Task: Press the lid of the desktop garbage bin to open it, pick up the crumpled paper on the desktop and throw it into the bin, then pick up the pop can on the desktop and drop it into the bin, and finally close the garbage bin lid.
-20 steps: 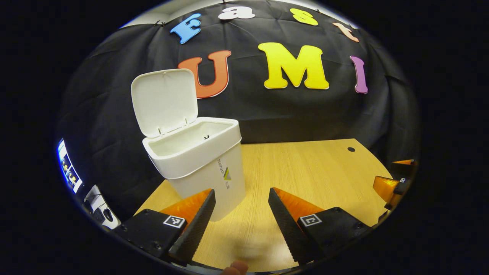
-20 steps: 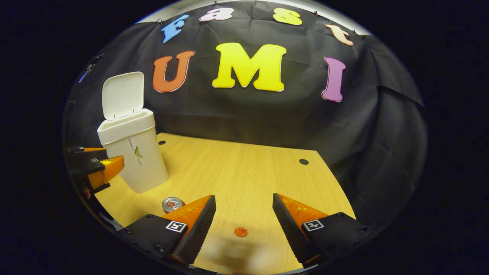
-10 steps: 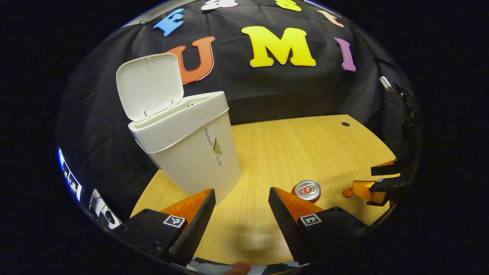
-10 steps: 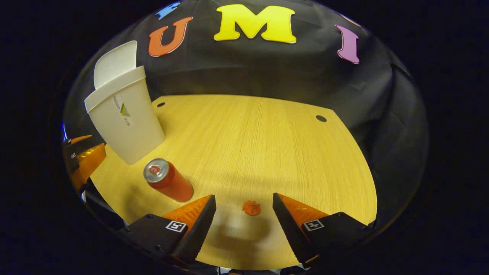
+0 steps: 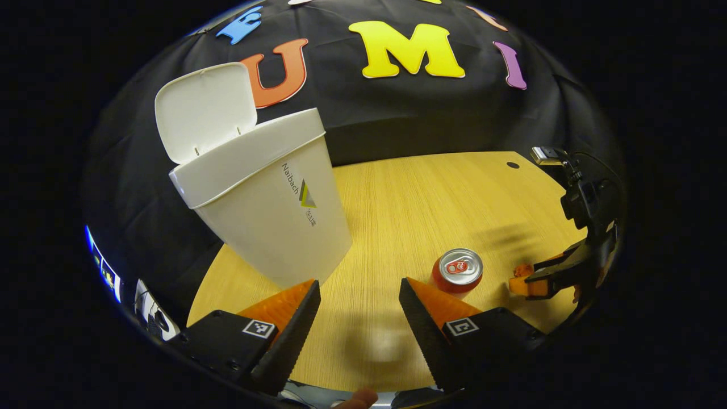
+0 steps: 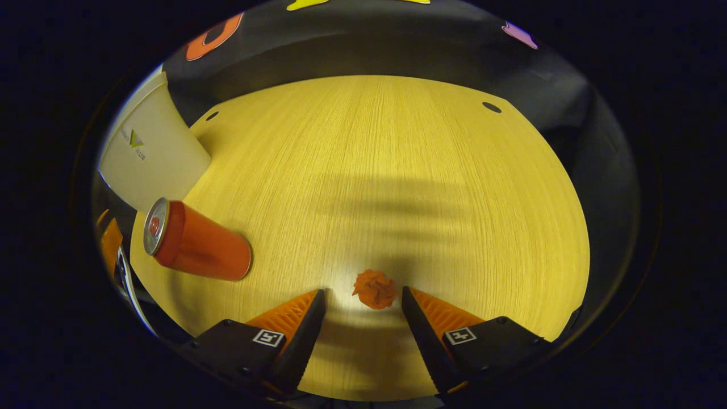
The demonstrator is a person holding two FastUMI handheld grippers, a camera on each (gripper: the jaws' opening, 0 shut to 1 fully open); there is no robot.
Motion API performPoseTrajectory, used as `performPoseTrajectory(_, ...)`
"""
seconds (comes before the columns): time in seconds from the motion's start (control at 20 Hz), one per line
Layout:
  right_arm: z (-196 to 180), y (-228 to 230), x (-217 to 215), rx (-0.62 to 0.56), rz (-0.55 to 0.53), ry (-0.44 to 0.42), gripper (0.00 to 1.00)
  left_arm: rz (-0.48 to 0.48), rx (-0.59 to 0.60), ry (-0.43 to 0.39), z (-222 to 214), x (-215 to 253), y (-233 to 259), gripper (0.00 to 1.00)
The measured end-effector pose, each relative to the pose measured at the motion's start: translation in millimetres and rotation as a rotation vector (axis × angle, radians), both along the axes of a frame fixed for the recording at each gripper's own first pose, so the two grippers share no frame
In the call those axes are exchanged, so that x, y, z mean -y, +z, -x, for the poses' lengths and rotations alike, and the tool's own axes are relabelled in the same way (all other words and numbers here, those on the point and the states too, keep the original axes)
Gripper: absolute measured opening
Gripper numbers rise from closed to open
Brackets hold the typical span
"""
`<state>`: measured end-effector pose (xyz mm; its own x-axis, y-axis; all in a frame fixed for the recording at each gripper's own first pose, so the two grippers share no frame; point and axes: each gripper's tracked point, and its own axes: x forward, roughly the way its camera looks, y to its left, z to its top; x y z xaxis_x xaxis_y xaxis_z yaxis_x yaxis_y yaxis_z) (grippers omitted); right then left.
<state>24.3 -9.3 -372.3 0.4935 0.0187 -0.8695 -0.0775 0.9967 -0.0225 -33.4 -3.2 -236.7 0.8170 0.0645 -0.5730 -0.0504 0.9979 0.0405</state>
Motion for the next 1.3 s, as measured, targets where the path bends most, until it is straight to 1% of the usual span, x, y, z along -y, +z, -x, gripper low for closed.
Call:
performPoseTrajectory(0.05, -4.4, 0.0, 2.7, -0.004, 0.013, -0.001, 0.86, 0.0, -0.011, 0.002, 1.8, -1.0, -3.1, 0.93)
performPoseTrajectory(0.1, -9.3, -1.2, 3.9, -0.015, 0.019, -0.003, 0.83, -0.001, -0.022, 0.006, 3.1, -2.2, -5.7, 0.93)
performPoseTrajectory(0.15, -13.1, -1.4, 4.3, -0.019, 0.022, -0.004, 0.78, 0.0, -0.029, 0.009, 4.0, -3.4, -8.0, 0.93)
performPoseTrajectory(0.2, -18.9, -4.6, 6.7, -0.023, 0.036, -0.006, 0.78, 0.002, -0.037, 0.011, 4.9, -4.1, -9.8, 0.93)
performPoseTrajectory(0.25, -20.3, -3.0, 5.0, -0.037, 0.03, -0.012, 0.59, 0.003, -0.043, 0.013, 5.4, -4.5, -11.4, 0.93)
performPoseTrajectory(0.3, -19.8, -0.7, 3.9, -0.052, 0.026, -0.022, 0.56, 0.005, -0.048, 0.015, 5.6, -4.9, -12.1, 0.93)
performPoseTrajectory(0.45, -18.4, -0.4, 3.8, -0.082, 0.012, -0.056, 0.55, 0.007, -0.05, 0.015, 4.3, -5.2, -10.9, 0.93)
performPoseTrajectory(0.55, -13.5, -1.3, 2.6, -0.103, 0.01, -0.061, 0.55, 0.008, -0.05, 0.009, 3.5, -4.1, -9.4, 0.93)
performPoseTrajectory(0.7, -13.4, -1.3, 0.7, -0.101, 0.046, -0.015, 0.55, 0.003, -0.057, -0.006, 3.4, -2.3, -10.2, 0.93)
performPoseTrajectory(0.8, -11.8, 2.6, -1.9, -0.117, 0.048, -0.013, 0.55, 0.009, -0.072, -0.008, 5.0, 0.1, -12.3, 0.93)
performPoseTrajectory(0.9, -7.8, -0.3, -1.3, -0.121, 0.043, -0.041, 0.33, 0.012, -0.078, -0.01, 5.4, 1.4, -12.7, 0.93)
performPoseTrajectory(0.95, -8.9, -1.6, -0.5, -0.116, 0.039, -0.044, 0.36, 0.01, -0.082, -0.014, 6.2, 2.4, -13.4, 0.93)
performPoseTrajectory(1.1, -10.2, -0.7, -0.3, -0.089, 0.031, -0.03, 0.34, 0.008, -0.088, -0.029, 7.7, 7.2, -13.9, 0.93)
performPoseTrajectory(1.15, -8.9, -1.2, 0.6, -0.081, 0.018, -0.04, 0.21, 0.007, -0.087, -0.043, 7.4, 10.0, -13.2, 0.93)
performPoseTrajectory(1.25, -4.3, 1.0, 5.3, -0.077, 0.01, -0.059, 0.23, -0.017, -0.068, -0.054, 3.7, 8.1, -10.1, 0.93)
performPoseTrajectory(1.3, -1.5, 4.5, 10.1, -0.075, 0.017, -0.068, 0.23, -0.007, -0.066, -0.055, 2.1, 9.1, -10.2, 0.93)
